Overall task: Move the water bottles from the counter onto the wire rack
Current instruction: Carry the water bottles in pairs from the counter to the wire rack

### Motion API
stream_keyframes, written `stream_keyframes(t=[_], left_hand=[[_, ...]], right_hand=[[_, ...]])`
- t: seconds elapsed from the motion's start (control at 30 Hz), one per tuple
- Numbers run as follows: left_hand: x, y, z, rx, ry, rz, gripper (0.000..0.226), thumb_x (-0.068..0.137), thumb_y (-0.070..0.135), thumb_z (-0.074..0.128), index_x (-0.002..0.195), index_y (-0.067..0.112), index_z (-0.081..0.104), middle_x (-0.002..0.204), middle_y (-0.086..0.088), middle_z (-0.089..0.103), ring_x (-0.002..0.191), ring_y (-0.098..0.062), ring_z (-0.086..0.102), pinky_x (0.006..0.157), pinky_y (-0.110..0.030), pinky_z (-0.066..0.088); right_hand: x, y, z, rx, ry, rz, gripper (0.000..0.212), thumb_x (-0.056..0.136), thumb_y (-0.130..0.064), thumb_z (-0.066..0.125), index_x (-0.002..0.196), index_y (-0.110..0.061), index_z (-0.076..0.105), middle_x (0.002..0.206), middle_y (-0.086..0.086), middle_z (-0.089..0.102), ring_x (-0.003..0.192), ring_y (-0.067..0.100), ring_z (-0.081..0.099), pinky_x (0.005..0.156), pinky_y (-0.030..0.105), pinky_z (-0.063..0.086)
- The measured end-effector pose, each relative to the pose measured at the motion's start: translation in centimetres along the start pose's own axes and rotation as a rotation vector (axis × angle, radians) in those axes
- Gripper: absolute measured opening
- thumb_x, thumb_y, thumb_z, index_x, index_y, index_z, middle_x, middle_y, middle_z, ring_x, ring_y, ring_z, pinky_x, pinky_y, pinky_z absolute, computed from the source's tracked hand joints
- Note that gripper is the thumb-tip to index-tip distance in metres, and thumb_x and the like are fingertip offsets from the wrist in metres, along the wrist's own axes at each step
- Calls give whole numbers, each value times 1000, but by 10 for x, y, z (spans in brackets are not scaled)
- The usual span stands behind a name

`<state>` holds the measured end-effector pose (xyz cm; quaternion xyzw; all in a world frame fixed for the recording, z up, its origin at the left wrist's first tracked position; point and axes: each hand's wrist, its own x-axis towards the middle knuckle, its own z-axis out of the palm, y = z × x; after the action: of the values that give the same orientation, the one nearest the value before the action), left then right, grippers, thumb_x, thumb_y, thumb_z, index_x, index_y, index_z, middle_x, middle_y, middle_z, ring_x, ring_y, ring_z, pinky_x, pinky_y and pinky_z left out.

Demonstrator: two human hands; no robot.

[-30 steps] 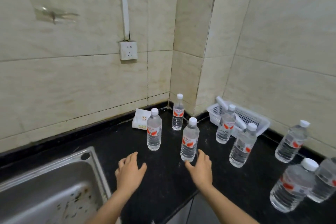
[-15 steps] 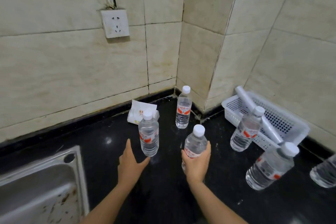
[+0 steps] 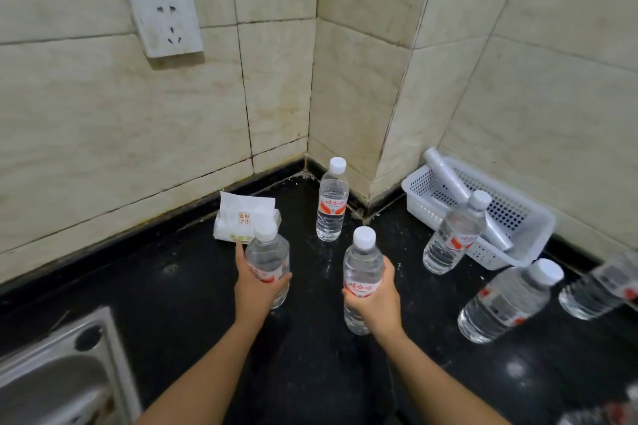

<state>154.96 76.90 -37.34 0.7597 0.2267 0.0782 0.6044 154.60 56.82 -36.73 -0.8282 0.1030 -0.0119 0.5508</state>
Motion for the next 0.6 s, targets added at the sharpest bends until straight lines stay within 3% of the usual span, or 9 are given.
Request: stream_keyframes(t=[0.23,0.4,0.5,0.6], left_hand=[[-10,-3,-4,78,-25,1,79,64,20,81,129,23,36,120,-11,61,105,-31,60,92,-41,48],[-37,-2,-3,117,-91,55,70,63,21,81,121,18,42,116,-9,63,104,-30,61,86,-38,47],[-61,-6,-1,136,-169,98,68,61,23,82,117,20,45,113,-7,64,100,-29,62,81,-37,50],[-87,-8,6,187,-312,163,66,58,24,83,114,20,48,109,-7,66,99,-30,62,78,-34,48]], right_hand=[[-10,1,-4,-2,73,40,82,60,-17,75,127,-36,31,100,-9,58,91,15,57,79,29,41],[-42,6,-13,-4,134,67,81,60,-14,77,127,-32,34,97,-11,58,91,16,58,78,28,41],[-78,17,-29,-11,174,84,77,58,-13,79,117,-39,36,94,-16,60,91,15,60,79,30,44],[-120,28,-51,-18,236,101,75,55,-17,78,114,-40,39,99,-14,63,91,10,62,80,31,48]])
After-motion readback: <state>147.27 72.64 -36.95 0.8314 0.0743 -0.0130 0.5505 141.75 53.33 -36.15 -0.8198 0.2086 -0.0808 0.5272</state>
